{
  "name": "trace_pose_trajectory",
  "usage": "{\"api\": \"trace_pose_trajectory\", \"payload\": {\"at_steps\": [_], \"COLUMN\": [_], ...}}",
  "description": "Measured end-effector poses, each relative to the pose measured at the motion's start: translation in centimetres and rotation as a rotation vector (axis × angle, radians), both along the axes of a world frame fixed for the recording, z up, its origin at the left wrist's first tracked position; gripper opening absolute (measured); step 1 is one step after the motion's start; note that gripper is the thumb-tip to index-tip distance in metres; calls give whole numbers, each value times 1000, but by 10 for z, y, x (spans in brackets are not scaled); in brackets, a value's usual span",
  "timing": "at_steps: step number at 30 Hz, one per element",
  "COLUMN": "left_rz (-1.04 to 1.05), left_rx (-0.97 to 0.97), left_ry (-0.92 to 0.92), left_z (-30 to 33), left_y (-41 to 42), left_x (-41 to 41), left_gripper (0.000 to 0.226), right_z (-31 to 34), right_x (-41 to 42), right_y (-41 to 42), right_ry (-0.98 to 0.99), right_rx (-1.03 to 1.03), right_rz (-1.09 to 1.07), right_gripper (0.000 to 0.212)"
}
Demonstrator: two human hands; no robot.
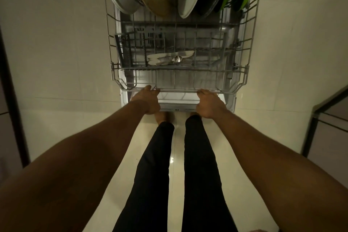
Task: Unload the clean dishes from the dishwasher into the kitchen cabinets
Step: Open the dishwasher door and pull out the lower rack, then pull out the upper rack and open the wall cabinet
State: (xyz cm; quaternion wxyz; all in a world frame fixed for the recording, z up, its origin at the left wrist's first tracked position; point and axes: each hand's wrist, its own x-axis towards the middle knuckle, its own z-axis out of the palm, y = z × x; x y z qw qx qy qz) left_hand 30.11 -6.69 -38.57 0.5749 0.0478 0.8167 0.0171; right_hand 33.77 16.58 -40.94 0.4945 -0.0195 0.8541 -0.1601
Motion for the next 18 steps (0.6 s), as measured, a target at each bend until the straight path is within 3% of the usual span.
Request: {"api": "trace_pose_trajectory", "payload": {"at_steps": [4,18], "left_rz": [167,221], "left_rx": [26,157], "left_ry": [132,376], "left_z": [22,100], "left_y": [-5,10], "left_x": [-11,-115], "left_gripper": [78,71], "right_z": [18,108], "right_x": [-17,-140], "right_y": [2,8], "right_ry": [62,398], "right_rx": [10,-61], "right_rz": [-33,-141], "right_gripper": [66,64]}}
